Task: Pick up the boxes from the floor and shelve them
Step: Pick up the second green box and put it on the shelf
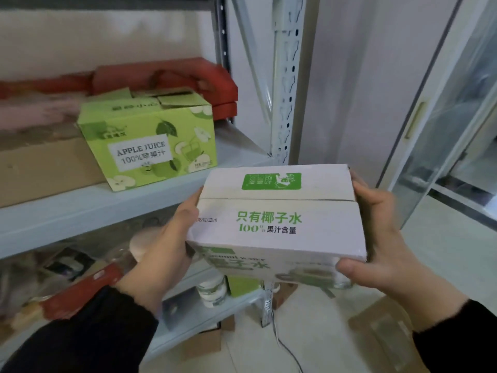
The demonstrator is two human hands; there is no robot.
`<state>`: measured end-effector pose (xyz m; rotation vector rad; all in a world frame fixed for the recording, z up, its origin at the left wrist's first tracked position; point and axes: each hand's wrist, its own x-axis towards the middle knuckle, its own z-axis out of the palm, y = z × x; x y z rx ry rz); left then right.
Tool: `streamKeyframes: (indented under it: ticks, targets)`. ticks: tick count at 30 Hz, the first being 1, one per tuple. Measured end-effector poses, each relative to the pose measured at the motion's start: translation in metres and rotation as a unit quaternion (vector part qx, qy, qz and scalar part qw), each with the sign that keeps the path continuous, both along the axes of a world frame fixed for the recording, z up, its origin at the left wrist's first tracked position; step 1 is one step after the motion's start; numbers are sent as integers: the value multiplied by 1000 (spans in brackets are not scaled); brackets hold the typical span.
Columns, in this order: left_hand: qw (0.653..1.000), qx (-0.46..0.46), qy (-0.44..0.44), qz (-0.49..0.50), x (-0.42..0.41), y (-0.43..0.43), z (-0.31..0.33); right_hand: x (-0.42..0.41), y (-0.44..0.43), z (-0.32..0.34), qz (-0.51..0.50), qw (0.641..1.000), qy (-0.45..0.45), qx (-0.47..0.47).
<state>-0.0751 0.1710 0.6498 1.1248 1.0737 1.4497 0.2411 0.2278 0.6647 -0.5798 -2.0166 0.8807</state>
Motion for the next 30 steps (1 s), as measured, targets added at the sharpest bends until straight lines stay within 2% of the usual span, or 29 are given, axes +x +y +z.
streamKeyframes:
  ticks: [5, 7, 8, 9, 10, 11, 12, 13, 14, 15, 16, 18, 19, 21, 25, 30]
  targets:
    - [996, -8, -61, 57, -13, 11, 43, -8, -13, 29, -45, 994, -64, 82]
    - [994, -7, -59, 96, -8, 25, 68, -9, -17, 37, -87, 987, -66, 117]
    - [992, 1, -33, 121, -7, 31, 82, -12, -17, 39, -116, 983, -53, 129]
    - [987, 26, 28, 156, -8, 37, 94, -16, -16, 42, -149, 979, -37, 134]
    - [969, 72, 127, 197, -12, 39, 106, -21, -14, 45, -184, 973, -25, 135]
    - [933, 143, 241, 226, -16, 40, 115, -26, -11, 48, -215, 966, -17, 141]
    - [870, 212, 369, 248, -22, 40, 123, -31, -8, 50, -238, 960, -10, 144]
    - [785, 259, 491, 274, -30, 43, 132, -36, -3, 52, -255, 957, -3, 138]
    - [709, 270, 584, 290, -39, 49, 142, -41, 2, 55, -267, 956, 6, 124]
    - [658, 241, 653, 288, -51, 57, 149, -46, 9, 56, -277, 954, 14, 112]
    - [629, 174, 706, 273, -63, 67, 152, -52, 16, 56, -287, 952, 22, 107]
    - [607, 16, 762, 225, -78, 77, 150, -67, 30, 56, -309, 944, 32, 110]
    - [597, -19, 775, 206, -83, 79, 145, -76, 37, 57, -315, 942, 33, 111]
    - [594, -18, 778, 207, -85, 77, 136, -95, 49, 59, -312, 943, 29, 109]
    - [617, -9, 745, 252, -83, 80, 135, -109, 71, 69, -308, 946, 27, 99]
    - [563, -73, 779, 269, -82, 96, 133, -98, 81, 66, -323, 940, 12, 109]
